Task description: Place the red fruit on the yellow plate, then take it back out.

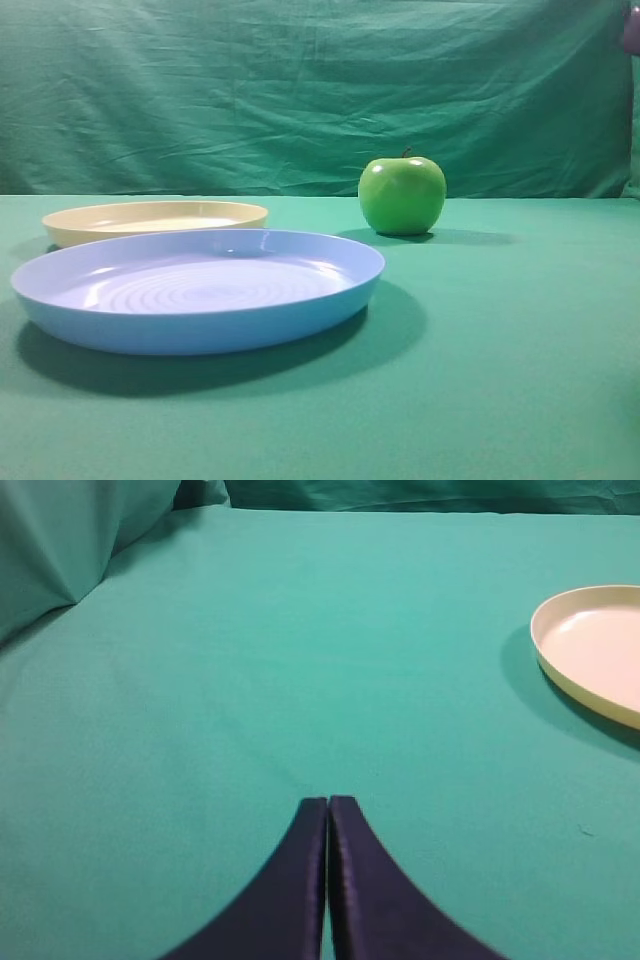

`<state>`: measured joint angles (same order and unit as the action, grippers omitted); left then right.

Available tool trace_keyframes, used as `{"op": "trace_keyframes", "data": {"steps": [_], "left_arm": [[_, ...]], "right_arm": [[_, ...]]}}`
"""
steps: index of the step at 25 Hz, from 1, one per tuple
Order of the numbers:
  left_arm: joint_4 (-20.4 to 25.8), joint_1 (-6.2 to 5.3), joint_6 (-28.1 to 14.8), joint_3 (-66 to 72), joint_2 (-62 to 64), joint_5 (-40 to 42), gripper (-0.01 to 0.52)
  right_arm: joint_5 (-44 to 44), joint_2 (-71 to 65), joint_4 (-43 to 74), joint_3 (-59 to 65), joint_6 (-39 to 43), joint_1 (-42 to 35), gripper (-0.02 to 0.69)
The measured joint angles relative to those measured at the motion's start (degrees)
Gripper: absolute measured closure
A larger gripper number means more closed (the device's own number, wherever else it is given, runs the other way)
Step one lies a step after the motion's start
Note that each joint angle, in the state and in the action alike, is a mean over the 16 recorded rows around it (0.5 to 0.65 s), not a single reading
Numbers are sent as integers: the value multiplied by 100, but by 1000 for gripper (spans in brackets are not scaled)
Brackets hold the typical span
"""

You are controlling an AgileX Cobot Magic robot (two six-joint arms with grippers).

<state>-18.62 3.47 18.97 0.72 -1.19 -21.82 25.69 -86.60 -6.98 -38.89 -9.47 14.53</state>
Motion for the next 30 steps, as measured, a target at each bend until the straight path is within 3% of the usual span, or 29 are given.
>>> {"op": "trace_keyframes", "data": {"steps": [12, 17, 22, 30], "left_arm": [[0, 0, 0, 0, 0, 0, 514], [0, 0, 0, 0, 0, 0, 514], [0, 0, 0, 0, 0, 0, 514], [0, 0, 0, 0, 0, 0, 514]], "right_arm": [[466, -170, 4, -272, 71, -1, 114], [1189, 92, 17, -812, 159, -1, 66], [1980, 643, 31, -1482, 253, -1, 159], [2831, 1995, 52, -2133, 346, -1, 457]]}}
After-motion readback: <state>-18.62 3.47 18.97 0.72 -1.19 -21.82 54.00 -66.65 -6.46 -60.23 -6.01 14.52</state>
